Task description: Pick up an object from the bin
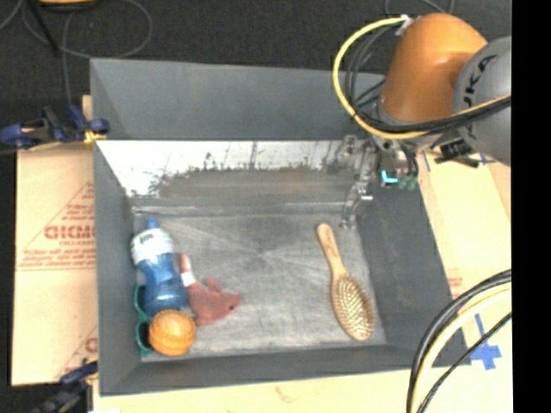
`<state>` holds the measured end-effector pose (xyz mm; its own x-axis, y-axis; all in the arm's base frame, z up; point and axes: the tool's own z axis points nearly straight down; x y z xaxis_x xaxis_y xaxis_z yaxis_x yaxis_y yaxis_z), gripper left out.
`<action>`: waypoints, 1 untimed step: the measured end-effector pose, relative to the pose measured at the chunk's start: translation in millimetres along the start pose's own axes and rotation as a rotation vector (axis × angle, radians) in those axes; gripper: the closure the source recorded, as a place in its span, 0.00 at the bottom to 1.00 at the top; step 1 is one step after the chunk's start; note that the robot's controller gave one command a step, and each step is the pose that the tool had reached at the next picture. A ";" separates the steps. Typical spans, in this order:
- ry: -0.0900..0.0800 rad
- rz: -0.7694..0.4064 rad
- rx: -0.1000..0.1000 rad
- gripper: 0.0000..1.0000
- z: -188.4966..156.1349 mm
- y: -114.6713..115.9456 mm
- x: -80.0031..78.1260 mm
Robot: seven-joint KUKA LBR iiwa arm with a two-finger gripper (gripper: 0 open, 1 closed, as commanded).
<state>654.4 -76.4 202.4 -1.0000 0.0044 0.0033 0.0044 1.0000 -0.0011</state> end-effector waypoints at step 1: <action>-0.009 -0.001 0.001 0.00 -5.4 -0.1 -1.6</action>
Offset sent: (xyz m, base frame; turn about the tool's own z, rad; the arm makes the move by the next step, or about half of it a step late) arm -0.0123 0.0033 -0.1324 0.0662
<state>656.0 -76.4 207.8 -1.0000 0.0034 -0.0053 0.0034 1.0000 -0.0026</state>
